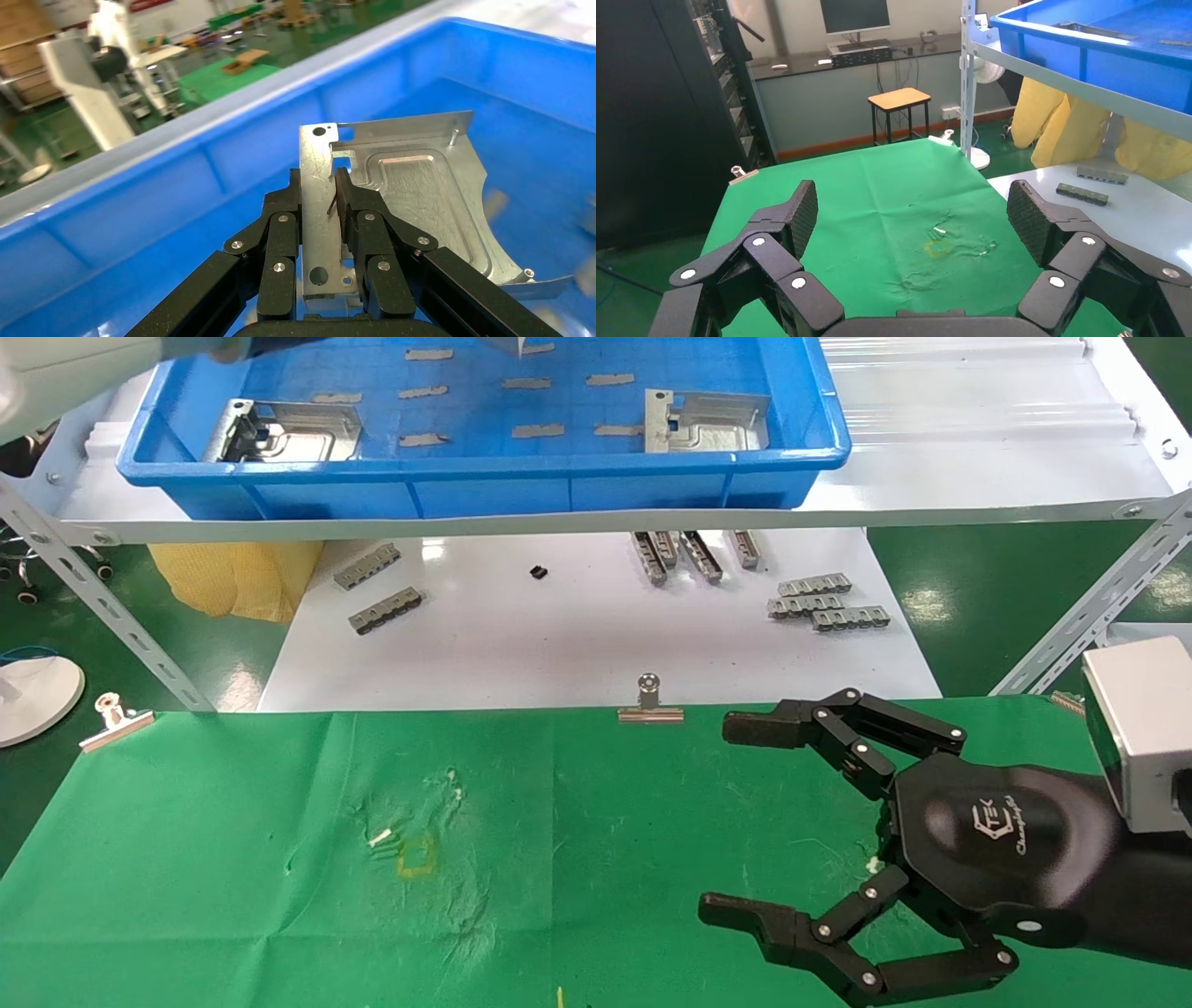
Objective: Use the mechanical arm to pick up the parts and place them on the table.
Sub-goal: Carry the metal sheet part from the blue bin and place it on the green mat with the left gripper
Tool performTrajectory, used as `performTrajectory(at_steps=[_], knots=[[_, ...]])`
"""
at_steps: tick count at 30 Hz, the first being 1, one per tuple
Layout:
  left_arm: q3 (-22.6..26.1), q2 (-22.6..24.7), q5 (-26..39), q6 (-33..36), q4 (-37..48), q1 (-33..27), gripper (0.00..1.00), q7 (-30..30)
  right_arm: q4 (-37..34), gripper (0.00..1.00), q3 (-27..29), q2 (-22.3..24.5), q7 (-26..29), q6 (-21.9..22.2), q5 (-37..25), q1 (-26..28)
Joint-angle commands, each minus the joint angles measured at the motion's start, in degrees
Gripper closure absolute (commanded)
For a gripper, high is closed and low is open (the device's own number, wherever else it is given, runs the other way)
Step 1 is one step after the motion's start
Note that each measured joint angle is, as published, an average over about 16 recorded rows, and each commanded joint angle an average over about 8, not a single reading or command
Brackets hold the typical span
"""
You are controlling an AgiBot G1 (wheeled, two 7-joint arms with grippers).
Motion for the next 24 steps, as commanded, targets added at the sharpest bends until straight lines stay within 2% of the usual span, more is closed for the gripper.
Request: performTrajectory(at_steps=[1, 9, 19, 24], knots=[[-0.3, -1.1, -0.5, 2.7, 0.0, -0.3, 1.00, 1.8, 0.0, 0.00, 0.0, 0.0, 0.0, 0.0, 0.0, 0.0], [-2.3, -6.9, -4.0, 18.2, 0.2, -1.7, 1.00, 8.5, 0.0, 0.00, 0.0, 0.0, 0.0, 0.0, 0.0, 0.0], [-1.6, -14.1, -4.5, 42.3, -0.6, -0.9, 1.00, 15.1, 0.0, 0.00, 0.0, 0.0, 0.0, 0.0, 0.0, 0.0], [-0.2, -17.2, -5.2, 47.8, -4.1, 2.0, 1.00, 17.1, 0.0, 0.00, 0.0, 0.0, 0.0, 0.0, 0.0, 0.0]])
